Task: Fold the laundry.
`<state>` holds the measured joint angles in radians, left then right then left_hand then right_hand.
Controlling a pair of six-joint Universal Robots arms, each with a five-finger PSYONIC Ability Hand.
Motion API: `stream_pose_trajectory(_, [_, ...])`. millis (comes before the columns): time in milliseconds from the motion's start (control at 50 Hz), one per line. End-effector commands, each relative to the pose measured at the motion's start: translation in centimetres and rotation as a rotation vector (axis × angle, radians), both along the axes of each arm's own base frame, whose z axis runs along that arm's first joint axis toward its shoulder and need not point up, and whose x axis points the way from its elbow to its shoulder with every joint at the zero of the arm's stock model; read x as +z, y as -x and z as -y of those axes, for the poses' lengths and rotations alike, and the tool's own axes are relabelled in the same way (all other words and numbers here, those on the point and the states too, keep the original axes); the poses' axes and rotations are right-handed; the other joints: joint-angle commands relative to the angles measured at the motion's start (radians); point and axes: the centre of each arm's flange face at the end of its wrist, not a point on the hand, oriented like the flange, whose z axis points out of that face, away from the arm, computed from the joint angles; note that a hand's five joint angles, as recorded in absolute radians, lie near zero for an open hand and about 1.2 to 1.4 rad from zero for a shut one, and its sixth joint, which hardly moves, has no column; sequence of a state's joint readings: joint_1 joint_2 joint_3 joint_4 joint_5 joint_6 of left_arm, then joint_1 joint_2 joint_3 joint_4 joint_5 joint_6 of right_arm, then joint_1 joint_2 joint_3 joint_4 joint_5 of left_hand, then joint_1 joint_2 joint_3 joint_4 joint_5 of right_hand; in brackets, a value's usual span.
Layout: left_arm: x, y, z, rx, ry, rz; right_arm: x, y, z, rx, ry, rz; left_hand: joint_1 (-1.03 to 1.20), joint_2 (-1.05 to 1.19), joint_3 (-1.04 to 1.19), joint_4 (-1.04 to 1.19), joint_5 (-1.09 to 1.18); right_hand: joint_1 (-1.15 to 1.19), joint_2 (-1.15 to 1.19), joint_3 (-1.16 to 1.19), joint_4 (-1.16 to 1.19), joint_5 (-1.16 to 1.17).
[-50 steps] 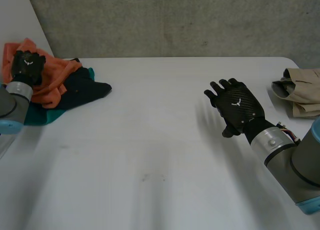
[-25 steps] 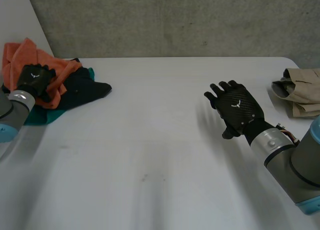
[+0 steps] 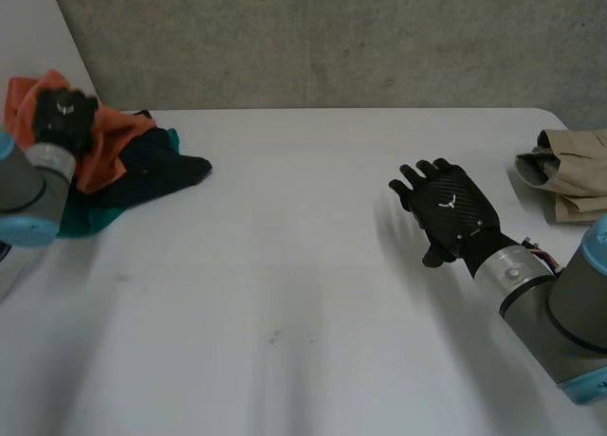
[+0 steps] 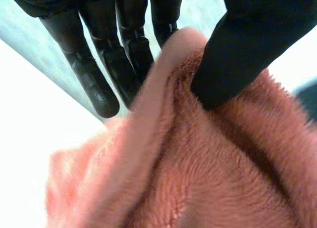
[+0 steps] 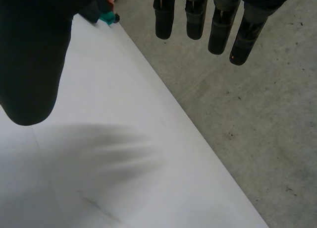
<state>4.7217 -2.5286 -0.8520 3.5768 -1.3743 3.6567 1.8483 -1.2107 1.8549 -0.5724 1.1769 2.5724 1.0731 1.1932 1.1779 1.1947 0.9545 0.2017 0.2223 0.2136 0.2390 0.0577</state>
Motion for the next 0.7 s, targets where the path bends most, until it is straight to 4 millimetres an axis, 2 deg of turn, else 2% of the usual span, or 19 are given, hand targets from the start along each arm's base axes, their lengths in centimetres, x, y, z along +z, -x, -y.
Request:
stream_pose_trajectory(20, [9.5,9.8,-9.7,-0.228,0.125,-0.184,0.0,0.1,0.0,-0.006,-0.002,0.002,0.323,0.203,0.218,0.202,0.267,-0.027,-0.048,-0.039,-0.064,-0.058])
stream_pose_trajectory(80, [10.9,13.0,-13.9,-0.342,0.096,-0.263,0.0,0.3,0.2,-0.015,-0.001,0.005,0.323,0.203,0.218,0.202,0.267,-0.027,-0.048,-0.039,-0.064,-0.058])
stream_pose_trajectory(100, [11.2,15.1,-16.8,-0.427,0.059,-0.316,0.1,0.3,0.2,-0.017,0.000,0.006,0.323,0.203,0.218,0.202,0.267,-0.027,-0.048,-0.039,-0.064,-0.058])
stream_pose_trajectory(140, [11.0,17.2,-19.7,-0.511,0.008,-0.369,0.1,0.7,0.6,-0.037,0.001,0.007,0.323,0.203,0.218,0.202,0.267,-0.027,-0.048,-0.039,-0.064,-0.058])
stream_pose_trajectory(160, [10.7,18.2,-21.2,-0.554,-0.023,-0.389,0.1,0.8,0.7,-0.043,0.001,0.006,0.323,0.203,0.218,0.202,0.267,-0.027,-0.048,-0.039,-0.064,-0.058])
stream_pose_trajectory(180, [9.3,20.4,-24.1,-0.638,-0.102,-0.424,0.2,1.0,0.9,-0.054,0.004,0.007,0.323,0.203,0.218,0.202,0.267,-0.027,-0.048,-0.039,-0.064,-0.058])
stream_pose_trajectory(240, [7.5,22.8,-27.3,-0.723,-0.193,-0.442,0.4,1.5,1.4,-0.093,0.012,0.007,0.323,0.203,0.218,0.202,0.267,-0.027,-0.048,-0.039,-0.064,-0.058])
stream_pose_trajectory(260, [6.1,24.1,-28.8,-0.761,-0.236,-0.431,0.4,1.6,1.6,-0.107,0.014,0.007,-0.176,-0.296,-0.281,-0.298,-0.232,-0.027,-0.048,-0.039,-0.064,-0.058])
stream_pose_trajectory(300, [4.9,25.1,-29.9,-0.785,-0.265,-0.411,0.7,2.1,2.2,-0.147,0.025,0.008,-0.842,-0.962,-0.947,-0.963,-0.898,-0.027,-0.048,-0.039,-0.064,-0.058])
stream_pose_trajectory(320, [4.4,25.4,-30.3,-0.789,-0.274,-0.404,0.8,2.3,2.3,-0.159,0.026,0.009,-0.899,-1.019,-1.003,-1.020,-0.955,-0.027,-0.048,-0.039,-0.064,-0.058])
stream_pose_trajectory(360, [3.8,25.9,-30.8,-0.795,-0.279,-0.378,1.0,2.8,2.9,-0.201,0.033,0.014,-0.877,-0.997,-0.982,-0.999,-0.933,-0.027,-0.048,-0.039,-0.064,-0.058])
stream_pose_trajectory(500, [3.8,25.3,-30.0,-0.762,-0.251,-0.324,1.6,4.2,4.3,-0.276,0.055,0.019,-0.868,-0.988,-0.973,-0.990,-0.924,-0.027,-0.048,-0.039,-0.064,-0.058])
stream_pose_trajectory(620, [5.5,22.0,-27.4,-0.629,-0.230,-0.344,1.8,4.5,4.7,-0.278,0.050,0.032,-0.860,-0.980,-0.964,-0.981,-0.916,-0.027,-0.048,-0.039,-0.064,-0.058])
stream_pose_trajectory(700, [4.6,20.7,-26.7,-0.561,-0.264,-0.334,1.8,4.3,4.3,-0.258,0.010,0.044,-0.825,-0.945,-0.929,-0.946,-0.881,-0.027,-0.048,-0.039,-0.064,-0.058])
